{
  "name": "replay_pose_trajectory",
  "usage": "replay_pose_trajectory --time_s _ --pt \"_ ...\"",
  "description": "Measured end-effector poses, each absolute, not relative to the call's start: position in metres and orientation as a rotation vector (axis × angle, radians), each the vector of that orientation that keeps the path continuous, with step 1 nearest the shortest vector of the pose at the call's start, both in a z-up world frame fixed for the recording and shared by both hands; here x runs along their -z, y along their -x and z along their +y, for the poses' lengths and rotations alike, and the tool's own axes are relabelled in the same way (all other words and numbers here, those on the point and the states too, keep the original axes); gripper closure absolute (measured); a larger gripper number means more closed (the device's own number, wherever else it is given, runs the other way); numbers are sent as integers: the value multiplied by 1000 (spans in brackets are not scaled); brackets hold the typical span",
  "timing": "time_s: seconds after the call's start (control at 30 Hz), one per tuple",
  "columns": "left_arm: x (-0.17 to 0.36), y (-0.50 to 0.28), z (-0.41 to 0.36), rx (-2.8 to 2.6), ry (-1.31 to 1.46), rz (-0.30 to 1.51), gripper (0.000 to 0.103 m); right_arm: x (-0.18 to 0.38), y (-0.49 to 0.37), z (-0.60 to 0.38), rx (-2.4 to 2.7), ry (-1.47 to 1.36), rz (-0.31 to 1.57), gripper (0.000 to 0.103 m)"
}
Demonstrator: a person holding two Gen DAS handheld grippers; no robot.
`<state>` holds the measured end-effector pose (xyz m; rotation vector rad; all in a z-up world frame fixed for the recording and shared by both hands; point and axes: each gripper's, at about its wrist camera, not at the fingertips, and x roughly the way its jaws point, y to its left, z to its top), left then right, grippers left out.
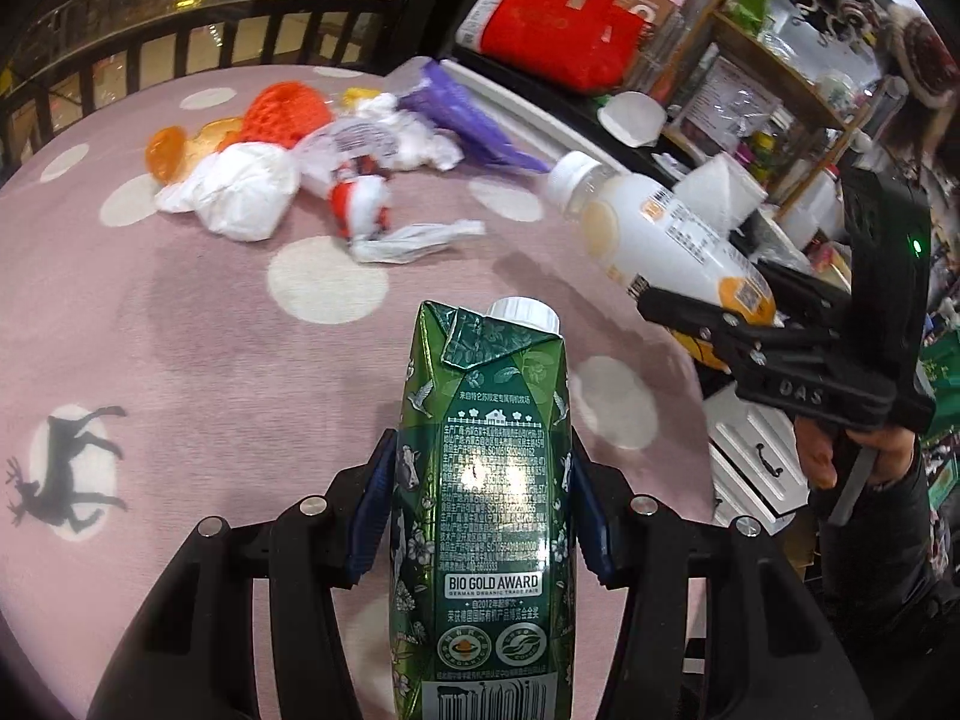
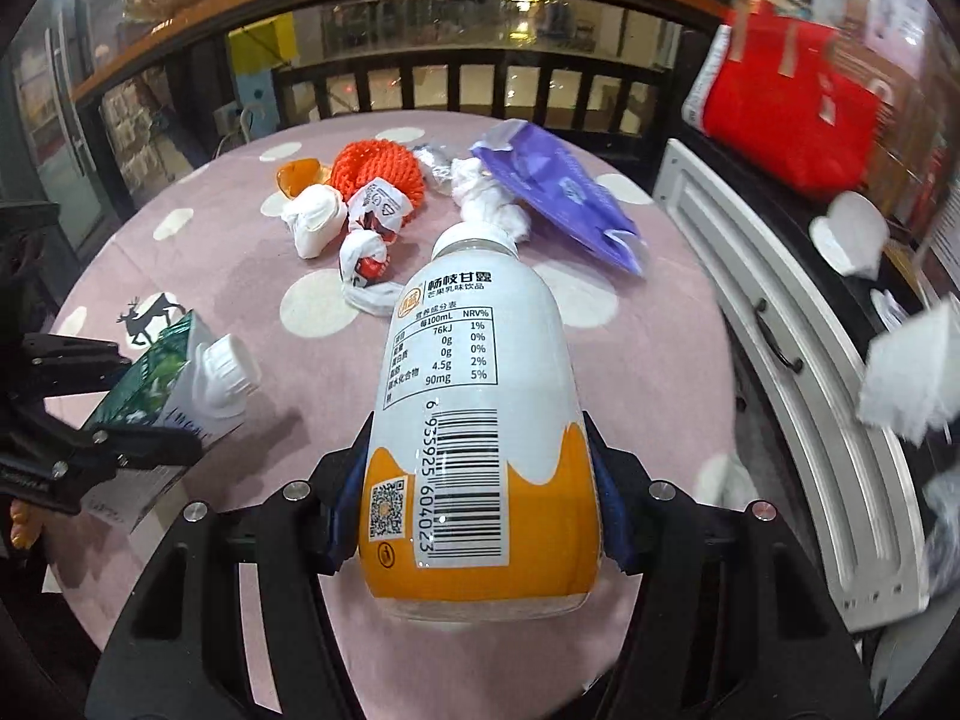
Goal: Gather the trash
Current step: 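Grasp the orange-and-white bottle with the right tool while the left holds the carton, then carry bottle and carton to the black bin, opening the right then left tool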
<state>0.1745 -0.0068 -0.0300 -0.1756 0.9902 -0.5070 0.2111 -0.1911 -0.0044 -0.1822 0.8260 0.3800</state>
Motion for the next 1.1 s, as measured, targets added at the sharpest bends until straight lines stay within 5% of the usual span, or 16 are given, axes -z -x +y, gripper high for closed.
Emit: replay_pose_trajectory --time_s 0.5,1.1 --pt "16 -138 -116 747 86 955 51 40 -111 -333 -56 -38 858 41" --pt "26 -111 -208 881 -17 993 51 233 -169 -368 135 -148 1295 41"
